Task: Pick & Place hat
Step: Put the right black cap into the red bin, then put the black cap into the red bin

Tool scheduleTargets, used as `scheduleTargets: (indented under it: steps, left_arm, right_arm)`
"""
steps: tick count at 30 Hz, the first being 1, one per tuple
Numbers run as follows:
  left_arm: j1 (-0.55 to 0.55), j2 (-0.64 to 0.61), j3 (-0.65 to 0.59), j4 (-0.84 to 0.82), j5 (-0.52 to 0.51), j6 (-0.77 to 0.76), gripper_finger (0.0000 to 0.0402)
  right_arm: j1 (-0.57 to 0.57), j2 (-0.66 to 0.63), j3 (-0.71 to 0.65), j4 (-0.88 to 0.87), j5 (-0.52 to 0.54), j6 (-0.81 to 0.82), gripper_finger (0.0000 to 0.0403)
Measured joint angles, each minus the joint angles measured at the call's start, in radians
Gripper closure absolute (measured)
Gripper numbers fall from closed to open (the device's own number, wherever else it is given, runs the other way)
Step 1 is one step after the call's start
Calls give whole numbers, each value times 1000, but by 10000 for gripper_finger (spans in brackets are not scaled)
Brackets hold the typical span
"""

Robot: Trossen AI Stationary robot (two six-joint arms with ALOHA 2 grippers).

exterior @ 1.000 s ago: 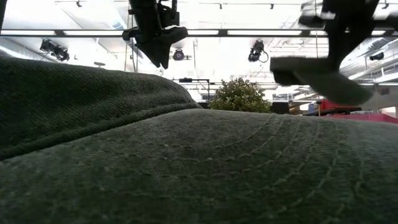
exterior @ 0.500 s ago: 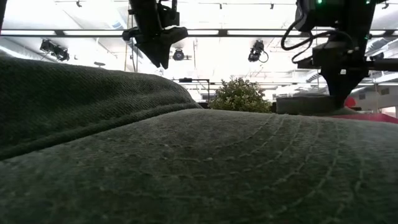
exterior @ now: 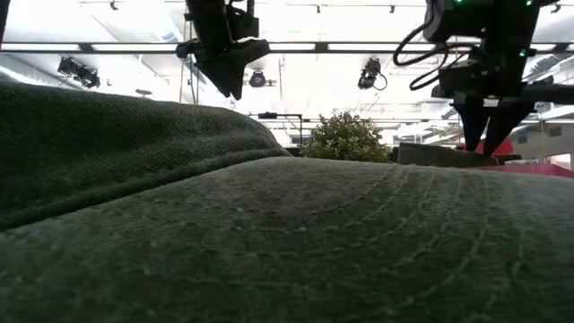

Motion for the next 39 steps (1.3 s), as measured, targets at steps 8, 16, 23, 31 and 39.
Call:
scheduleTargets:
  steps: [8,16,23,31,39]
  left_arm:
    - [-77,0,0,2,139,66,262]
    - [-255,0,0,18,225,24,262]
    - [-427,0,0,84,233,-176,262]
    - [-607,24,0,133,233,-463,262]
    - [-744,178,0,292,233,-571,262]
  right_arm:
    - [110,0,113,16,-2,138,256]
    - [188,0,151,137,-40,219,256]
    - [230,0,151,223,-56,216,256]
    - [234,0,151,234,-56,211,256]
    - [234,0,151,276,-56,154,256]
